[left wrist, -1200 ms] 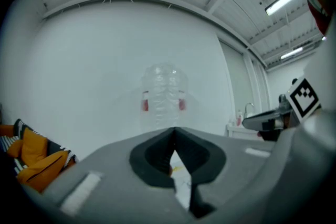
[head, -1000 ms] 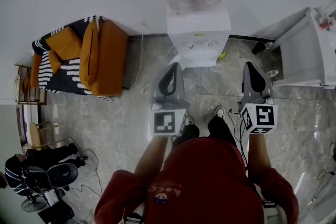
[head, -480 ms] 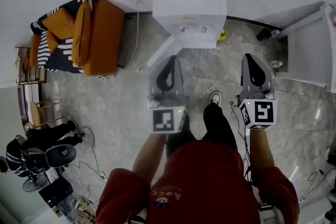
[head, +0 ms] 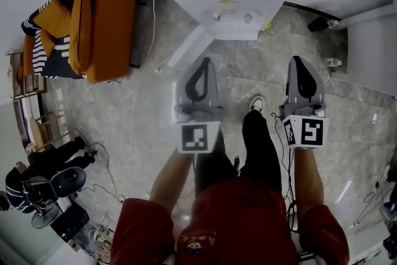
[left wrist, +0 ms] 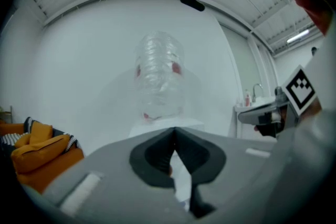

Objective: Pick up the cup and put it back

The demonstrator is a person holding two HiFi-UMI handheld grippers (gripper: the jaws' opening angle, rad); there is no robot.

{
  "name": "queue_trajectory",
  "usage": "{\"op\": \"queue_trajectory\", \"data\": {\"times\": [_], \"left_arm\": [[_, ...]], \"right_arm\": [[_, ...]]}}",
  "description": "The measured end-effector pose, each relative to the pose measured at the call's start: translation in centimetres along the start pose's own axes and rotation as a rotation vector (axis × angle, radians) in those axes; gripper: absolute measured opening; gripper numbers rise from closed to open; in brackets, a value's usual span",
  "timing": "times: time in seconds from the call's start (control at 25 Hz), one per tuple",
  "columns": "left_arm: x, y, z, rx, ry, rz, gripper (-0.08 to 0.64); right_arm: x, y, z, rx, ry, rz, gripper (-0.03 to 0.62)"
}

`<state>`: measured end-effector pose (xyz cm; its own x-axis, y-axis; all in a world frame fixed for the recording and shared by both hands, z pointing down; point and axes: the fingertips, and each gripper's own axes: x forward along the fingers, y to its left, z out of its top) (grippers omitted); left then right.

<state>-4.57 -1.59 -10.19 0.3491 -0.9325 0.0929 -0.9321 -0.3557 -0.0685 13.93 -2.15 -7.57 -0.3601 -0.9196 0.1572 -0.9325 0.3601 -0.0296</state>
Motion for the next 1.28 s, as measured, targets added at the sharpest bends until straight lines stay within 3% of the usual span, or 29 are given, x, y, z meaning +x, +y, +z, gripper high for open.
{"op": "queue_trajectory", "data": {"times": [0.32, 0.64, 0.76, 0.92, 1.28], "left_arm": [[0.5, 3.2, -8.6, -0.018, 0.015, -0.050, 0.000], [3.4, 5.1, -22.7, -0.026, -0.006, -0.043, 0.000], [3.9, 4.7, -27.8, -0.035, 0.015, -0.062, 0.000], [4.7, 4.3, -33.8, 0.016, 0.035, -0.088, 0.000], [7.1, 2.8, -45.2, 0.049, 0.044, -0.151, 0.002]], "right_arm": [[3.7, 4.0, -6.8, -0.011, 0.000, -0.013, 0.002], [8.3, 5.9, -19.0, -0.036, 0.019, -0.006, 0.002], [9.0, 6.5, -23.5, -0.045, 0.036, 0.007, 0.002], [9.9, 6.7, -28.9, -0.002, 0.043, 0.034, 0.002], [12.3, 6.4, -39.1, 0.031, 0.022, 0.060, 0.002]]}}
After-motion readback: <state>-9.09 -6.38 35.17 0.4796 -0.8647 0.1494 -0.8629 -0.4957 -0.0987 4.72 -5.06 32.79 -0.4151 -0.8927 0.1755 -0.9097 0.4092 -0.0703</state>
